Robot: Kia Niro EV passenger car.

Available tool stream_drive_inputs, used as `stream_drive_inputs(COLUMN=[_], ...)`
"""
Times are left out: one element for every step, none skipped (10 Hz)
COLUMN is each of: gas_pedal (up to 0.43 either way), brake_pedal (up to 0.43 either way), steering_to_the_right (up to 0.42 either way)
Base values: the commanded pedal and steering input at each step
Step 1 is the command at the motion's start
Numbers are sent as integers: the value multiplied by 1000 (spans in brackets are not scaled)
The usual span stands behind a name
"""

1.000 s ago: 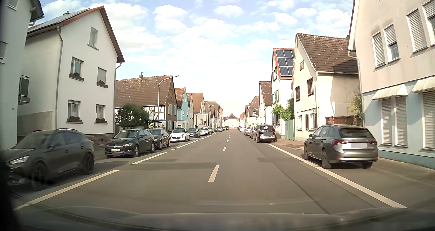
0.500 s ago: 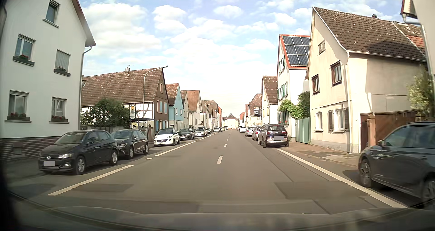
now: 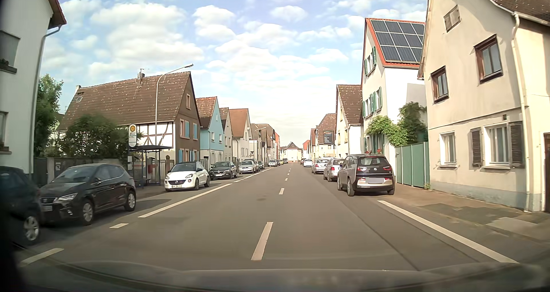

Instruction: Follow the waypoints while adhering to traffic rules and regulations

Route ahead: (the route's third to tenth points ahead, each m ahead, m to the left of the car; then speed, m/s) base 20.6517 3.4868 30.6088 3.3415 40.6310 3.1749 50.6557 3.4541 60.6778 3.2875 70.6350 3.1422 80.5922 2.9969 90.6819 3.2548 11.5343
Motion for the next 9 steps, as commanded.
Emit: stream_drive_inputs(gas_pedal=[59, 59, 59, 59, 59, 59, 59, 59, 59], brake_pedal=[18, 18, 18, 18, 18, 18, 18, 18, 18], steering_to_the_right=[1, 1, 1, 1, 1, 1, 1, 1, 1])
